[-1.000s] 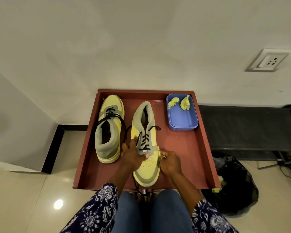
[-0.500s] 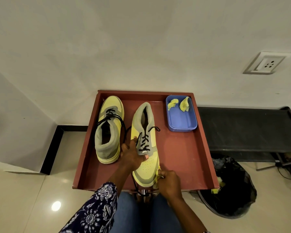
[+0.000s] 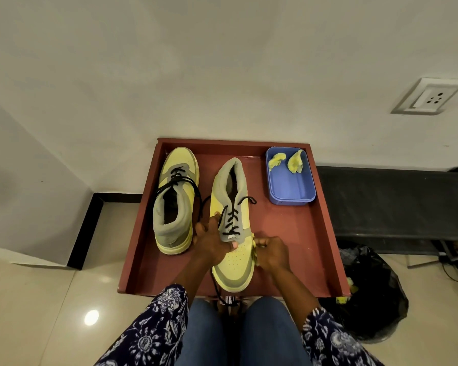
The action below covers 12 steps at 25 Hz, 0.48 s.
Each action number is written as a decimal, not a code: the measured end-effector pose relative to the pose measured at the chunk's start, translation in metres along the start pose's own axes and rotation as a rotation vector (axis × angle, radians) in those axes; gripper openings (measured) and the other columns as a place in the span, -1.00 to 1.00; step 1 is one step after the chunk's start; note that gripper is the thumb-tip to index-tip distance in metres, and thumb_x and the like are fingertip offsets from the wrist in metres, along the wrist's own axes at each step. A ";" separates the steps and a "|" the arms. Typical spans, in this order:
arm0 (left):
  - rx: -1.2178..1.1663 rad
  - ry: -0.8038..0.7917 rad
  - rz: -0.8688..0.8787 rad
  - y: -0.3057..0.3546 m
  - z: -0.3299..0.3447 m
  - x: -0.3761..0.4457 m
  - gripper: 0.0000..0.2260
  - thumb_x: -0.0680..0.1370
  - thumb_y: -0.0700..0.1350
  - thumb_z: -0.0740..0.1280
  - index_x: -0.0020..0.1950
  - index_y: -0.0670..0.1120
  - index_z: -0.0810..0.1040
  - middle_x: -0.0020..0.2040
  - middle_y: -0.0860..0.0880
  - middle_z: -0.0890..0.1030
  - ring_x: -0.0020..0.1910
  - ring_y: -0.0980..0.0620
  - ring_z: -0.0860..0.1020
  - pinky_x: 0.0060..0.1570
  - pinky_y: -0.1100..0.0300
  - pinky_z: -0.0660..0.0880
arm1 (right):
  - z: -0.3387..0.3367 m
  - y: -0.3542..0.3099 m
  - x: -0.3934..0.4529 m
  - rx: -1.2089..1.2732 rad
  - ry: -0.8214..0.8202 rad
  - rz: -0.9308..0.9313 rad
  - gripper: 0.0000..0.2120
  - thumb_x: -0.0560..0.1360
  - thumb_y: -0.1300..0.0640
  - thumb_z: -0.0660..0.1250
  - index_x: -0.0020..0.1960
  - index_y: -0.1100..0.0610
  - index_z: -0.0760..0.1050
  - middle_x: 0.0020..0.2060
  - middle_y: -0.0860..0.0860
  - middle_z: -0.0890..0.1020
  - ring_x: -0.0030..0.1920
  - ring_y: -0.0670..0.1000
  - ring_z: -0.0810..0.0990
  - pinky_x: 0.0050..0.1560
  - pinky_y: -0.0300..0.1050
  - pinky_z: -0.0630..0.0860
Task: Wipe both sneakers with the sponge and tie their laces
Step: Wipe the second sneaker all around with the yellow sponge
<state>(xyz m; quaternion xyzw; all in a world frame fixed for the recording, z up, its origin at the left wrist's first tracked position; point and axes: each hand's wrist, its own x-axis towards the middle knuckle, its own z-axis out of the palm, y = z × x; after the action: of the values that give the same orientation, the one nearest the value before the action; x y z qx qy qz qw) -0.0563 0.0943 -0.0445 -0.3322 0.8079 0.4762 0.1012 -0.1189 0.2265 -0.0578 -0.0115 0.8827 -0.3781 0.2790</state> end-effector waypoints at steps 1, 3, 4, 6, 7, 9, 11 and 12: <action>0.000 -0.002 -0.001 0.000 0.000 0.000 -0.22 0.42 -0.09 0.44 0.49 -0.03 0.04 0.31 -0.19 0.15 0.35 -0.11 0.24 0.34 0.08 0.25 | -0.001 -0.003 0.006 -0.002 0.004 -0.006 -0.71 0.41 0.39 0.17 -0.18 0.22 0.66 -0.45 0.01 0.53 -0.30 0.02 0.49 -0.19 -0.12 0.47; 0.005 -0.001 -0.008 -0.001 0.000 0.001 -0.22 0.42 -0.08 0.45 0.49 -0.02 0.04 0.31 -0.18 0.15 0.34 -0.14 0.26 0.35 0.06 0.27 | -0.001 -0.012 0.019 -0.003 0.015 -0.018 -0.72 0.43 0.38 0.18 -0.10 0.21 0.66 -0.34 0.04 0.58 -0.25 0.04 0.52 -0.11 -0.11 0.52; 0.008 -0.002 -0.012 -0.001 0.000 0.002 -0.21 0.41 -0.07 0.45 0.49 -0.01 0.03 0.30 -0.18 0.16 0.33 -0.14 0.26 0.36 0.05 0.27 | -0.001 -0.016 0.025 0.001 0.019 -0.019 -0.72 0.43 0.37 0.19 -0.07 0.21 0.66 -0.28 0.05 0.60 -0.21 0.05 0.54 -0.06 -0.09 0.55; 0.018 -0.001 -0.017 -0.001 0.000 0.002 -0.20 0.41 -0.06 0.45 0.49 -0.01 0.04 0.30 -0.18 0.16 0.33 -0.16 0.27 0.36 0.02 0.27 | 0.000 -0.022 0.034 0.019 0.016 -0.026 -0.71 0.43 0.38 0.19 0.00 0.20 0.64 -0.17 0.04 0.64 -0.12 0.04 0.58 0.05 -0.06 0.57; 0.024 0.002 -0.018 -0.001 0.000 0.002 -0.20 0.40 -0.06 0.45 0.49 -0.01 0.04 0.29 -0.19 0.17 0.33 -0.16 0.27 0.36 0.01 0.26 | 0.001 -0.023 0.038 0.045 0.013 -0.028 -0.68 0.42 0.40 0.19 0.03 0.19 0.63 -0.11 0.02 0.66 -0.06 0.04 0.59 0.10 -0.04 0.56; 0.028 0.009 -0.018 -0.001 0.001 0.003 -0.21 0.40 -0.06 0.46 0.49 -0.02 0.05 0.29 -0.19 0.17 0.33 -0.16 0.26 0.36 -0.01 0.26 | 0.004 -0.020 0.042 0.139 0.000 -0.014 -0.64 0.43 0.42 0.18 0.08 0.16 0.61 0.02 0.02 0.67 0.05 0.05 0.60 0.17 0.02 0.54; 0.029 0.013 -0.019 -0.001 0.001 0.003 -0.20 0.40 -0.06 0.46 0.49 -0.02 0.05 0.29 -0.19 0.17 0.33 -0.16 0.26 0.36 0.00 0.26 | 0.008 -0.013 0.039 0.231 0.003 0.001 -0.65 0.47 0.40 0.18 0.13 0.15 0.58 0.08 0.03 0.65 0.10 0.04 0.59 0.21 0.04 0.52; 0.030 0.015 -0.020 -0.001 0.001 0.003 -0.20 0.40 -0.06 0.46 0.49 -0.02 0.05 0.30 -0.19 0.17 0.34 -0.15 0.26 0.36 0.00 0.26 | 0.008 -0.010 0.034 0.258 0.011 0.005 -0.65 0.48 0.39 0.18 0.15 0.15 0.57 0.09 0.03 0.65 0.10 0.03 0.59 0.21 0.02 0.52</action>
<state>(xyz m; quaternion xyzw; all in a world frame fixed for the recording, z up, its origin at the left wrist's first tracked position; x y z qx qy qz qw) -0.0582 0.0937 -0.0474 -0.3422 0.8122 0.4607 0.1049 -0.1451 0.2062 -0.0721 0.0290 0.8282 -0.4878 0.2744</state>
